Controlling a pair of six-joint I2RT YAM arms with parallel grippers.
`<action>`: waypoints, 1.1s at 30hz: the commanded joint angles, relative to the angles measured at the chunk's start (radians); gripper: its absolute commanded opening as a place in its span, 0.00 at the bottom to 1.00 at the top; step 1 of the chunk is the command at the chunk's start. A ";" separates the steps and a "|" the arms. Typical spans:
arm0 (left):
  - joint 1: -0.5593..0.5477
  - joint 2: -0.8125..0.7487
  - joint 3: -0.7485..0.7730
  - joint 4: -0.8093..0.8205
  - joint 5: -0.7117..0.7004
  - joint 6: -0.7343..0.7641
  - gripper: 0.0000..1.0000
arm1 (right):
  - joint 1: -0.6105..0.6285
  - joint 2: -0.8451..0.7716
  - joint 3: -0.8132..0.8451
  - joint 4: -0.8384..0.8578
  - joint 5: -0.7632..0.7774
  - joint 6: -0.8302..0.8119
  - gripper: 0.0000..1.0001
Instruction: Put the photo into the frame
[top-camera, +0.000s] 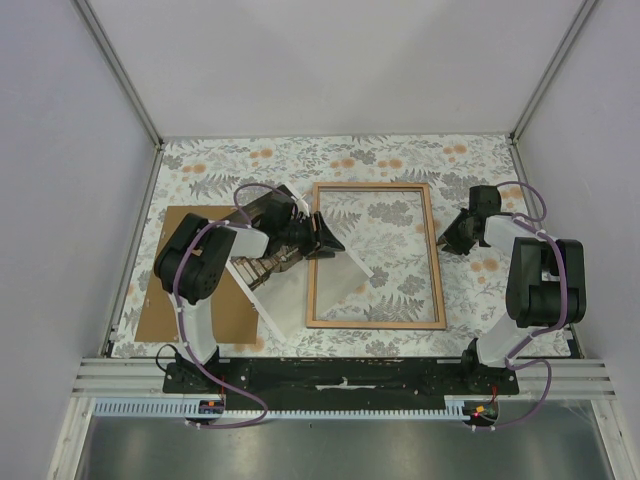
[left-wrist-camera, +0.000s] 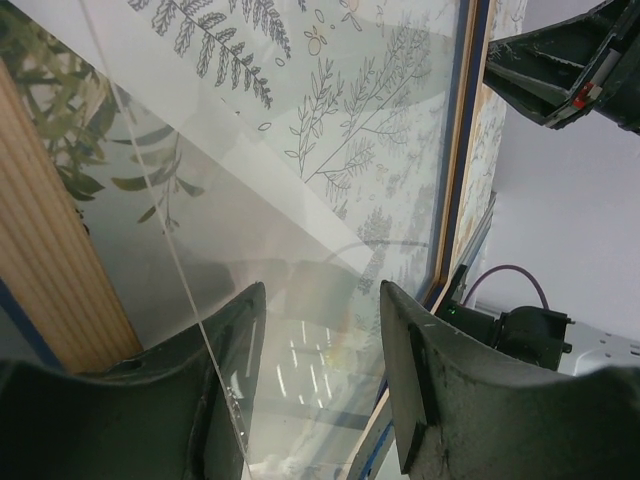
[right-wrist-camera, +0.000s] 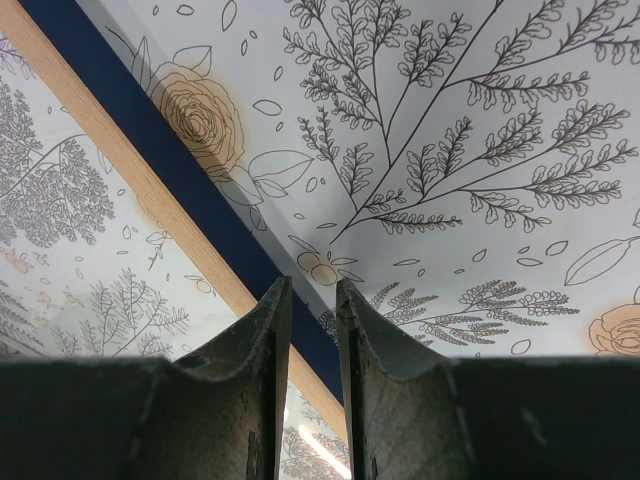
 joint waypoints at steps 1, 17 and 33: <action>0.009 -0.055 0.008 -0.017 -0.019 0.060 0.57 | 0.012 0.015 0.001 -0.030 0.006 -0.019 0.32; 0.029 -0.084 -0.023 -0.026 -0.017 0.072 0.58 | 0.012 0.017 0.003 -0.029 0.010 -0.020 0.32; 0.046 -0.100 -0.049 -0.036 -0.020 0.080 0.57 | 0.014 0.017 0.003 -0.030 0.011 -0.022 0.32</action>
